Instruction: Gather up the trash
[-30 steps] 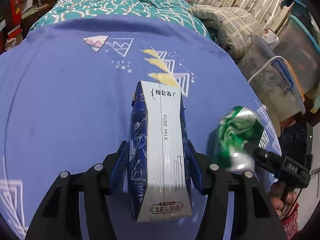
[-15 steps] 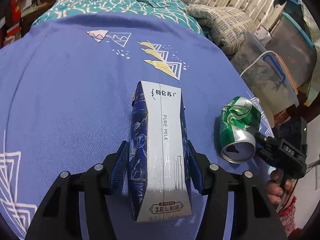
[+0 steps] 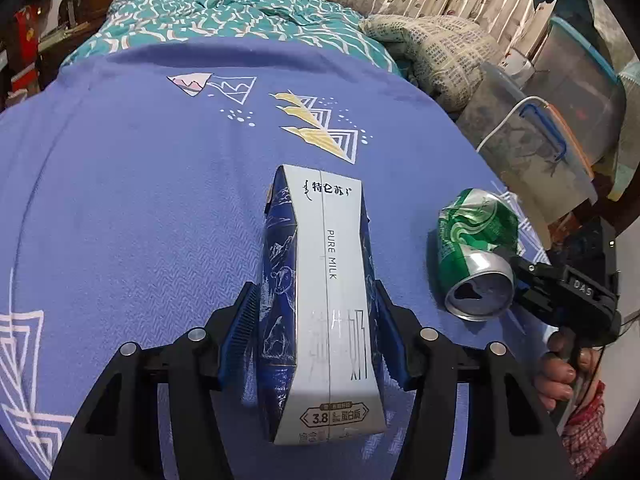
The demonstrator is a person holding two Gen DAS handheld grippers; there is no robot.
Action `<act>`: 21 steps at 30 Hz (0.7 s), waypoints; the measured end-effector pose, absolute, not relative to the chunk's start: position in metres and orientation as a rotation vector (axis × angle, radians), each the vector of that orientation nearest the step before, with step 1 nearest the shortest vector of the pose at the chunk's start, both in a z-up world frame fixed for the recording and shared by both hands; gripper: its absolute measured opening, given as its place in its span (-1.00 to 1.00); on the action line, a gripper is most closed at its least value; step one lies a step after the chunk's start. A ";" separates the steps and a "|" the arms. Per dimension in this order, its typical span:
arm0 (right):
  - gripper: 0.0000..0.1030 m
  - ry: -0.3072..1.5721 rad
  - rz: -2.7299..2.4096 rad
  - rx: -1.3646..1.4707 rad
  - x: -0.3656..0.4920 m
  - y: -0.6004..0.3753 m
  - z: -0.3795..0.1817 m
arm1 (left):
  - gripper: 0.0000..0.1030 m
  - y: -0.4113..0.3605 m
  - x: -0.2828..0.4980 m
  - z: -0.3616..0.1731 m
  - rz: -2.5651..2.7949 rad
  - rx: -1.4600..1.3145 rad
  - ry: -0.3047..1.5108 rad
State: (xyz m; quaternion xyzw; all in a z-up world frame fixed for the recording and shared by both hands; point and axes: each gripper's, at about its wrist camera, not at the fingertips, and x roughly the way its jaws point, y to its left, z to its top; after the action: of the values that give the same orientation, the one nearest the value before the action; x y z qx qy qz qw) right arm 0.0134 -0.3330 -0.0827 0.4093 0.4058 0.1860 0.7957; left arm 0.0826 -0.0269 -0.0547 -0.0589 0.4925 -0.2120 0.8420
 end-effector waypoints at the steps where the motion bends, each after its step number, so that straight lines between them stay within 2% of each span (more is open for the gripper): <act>1: -0.53 0.872 0.399 0.879 0.013 -0.332 -0.083 | 0.04 -0.025 0.083 -0.055 -0.457 -0.136 1.041; 10: -0.53 0.863 0.408 0.862 0.011 -0.322 -0.080 | 0.04 -0.021 0.082 -0.055 -0.466 -0.164 1.044; 21: -0.53 0.891 0.476 0.820 0.011 -0.302 -0.081 | 0.04 -0.029 0.068 -0.052 -0.396 -0.074 1.026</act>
State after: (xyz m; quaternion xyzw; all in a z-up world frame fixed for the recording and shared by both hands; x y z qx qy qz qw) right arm 0.0108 -0.3024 -0.0805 0.3817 0.4147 0.2216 0.7958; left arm 0.0677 -0.0287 -0.0518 -0.0352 0.4874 -0.1881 0.8519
